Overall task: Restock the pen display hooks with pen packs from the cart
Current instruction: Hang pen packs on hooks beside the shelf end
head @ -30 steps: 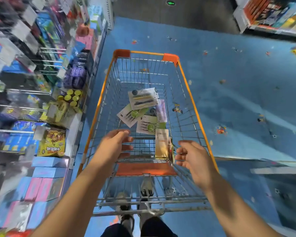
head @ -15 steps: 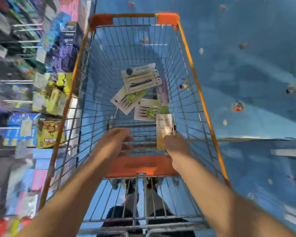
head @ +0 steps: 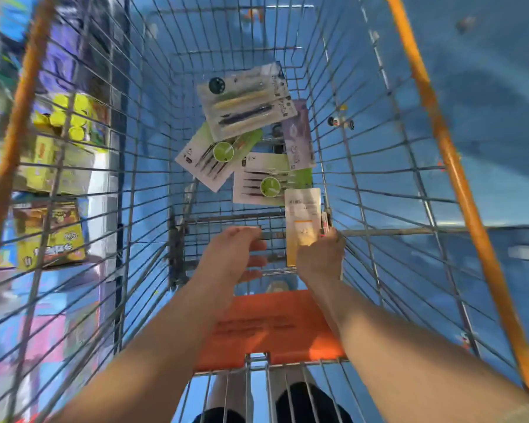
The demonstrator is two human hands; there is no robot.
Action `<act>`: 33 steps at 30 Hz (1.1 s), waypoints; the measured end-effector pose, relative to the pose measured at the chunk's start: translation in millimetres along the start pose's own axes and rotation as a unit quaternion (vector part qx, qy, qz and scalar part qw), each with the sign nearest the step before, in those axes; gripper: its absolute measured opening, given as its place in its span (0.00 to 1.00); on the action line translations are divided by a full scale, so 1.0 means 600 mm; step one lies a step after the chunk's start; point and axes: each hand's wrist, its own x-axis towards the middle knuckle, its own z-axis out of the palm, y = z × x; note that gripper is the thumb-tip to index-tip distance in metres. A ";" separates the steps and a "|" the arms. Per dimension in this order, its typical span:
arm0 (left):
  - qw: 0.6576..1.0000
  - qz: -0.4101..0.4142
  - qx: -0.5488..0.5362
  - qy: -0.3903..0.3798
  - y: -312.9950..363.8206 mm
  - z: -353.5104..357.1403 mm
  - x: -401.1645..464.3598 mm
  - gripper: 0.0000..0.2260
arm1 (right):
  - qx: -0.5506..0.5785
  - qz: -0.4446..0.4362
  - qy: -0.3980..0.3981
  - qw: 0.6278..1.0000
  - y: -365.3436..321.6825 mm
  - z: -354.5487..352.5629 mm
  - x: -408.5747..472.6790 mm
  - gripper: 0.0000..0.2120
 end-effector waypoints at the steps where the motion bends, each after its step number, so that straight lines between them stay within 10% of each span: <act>1: 1.000 -0.010 -0.005 -0.004 -0.009 0.004 0.011 0.07 | -0.014 -0.005 0.011 1.000 0.004 0.012 0.007 0.31; 7: 0.999 -0.044 0.013 -0.026 -0.045 0.018 0.057 0.05 | -0.156 -0.070 0.056 0.984 0.040 0.048 0.037 0.22; 19: 0.999 -0.037 0.006 -0.014 -0.054 0.009 0.080 0.07 | -0.080 -0.346 0.208 0.912 -0.003 0.037 0.037 0.09; 22: 0.999 0.026 0.047 0.004 -0.042 0.001 0.079 0.10 | -0.029 -0.402 0.143 0.904 -0.051 0.013 -0.001 0.09; 27: 0.993 0.103 0.051 0.010 -0.022 -0.018 0.086 0.27 | 0.188 -0.207 -0.100 0.955 -0.103 -0.006 -0.020 0.03; 33: 0.991 0.085 0.102 -0.024 -0.038 -0.043 0.105 0.10 | 0.274 -0.116 -0.279 0.913 -0.116 0.014 -0.028 0.11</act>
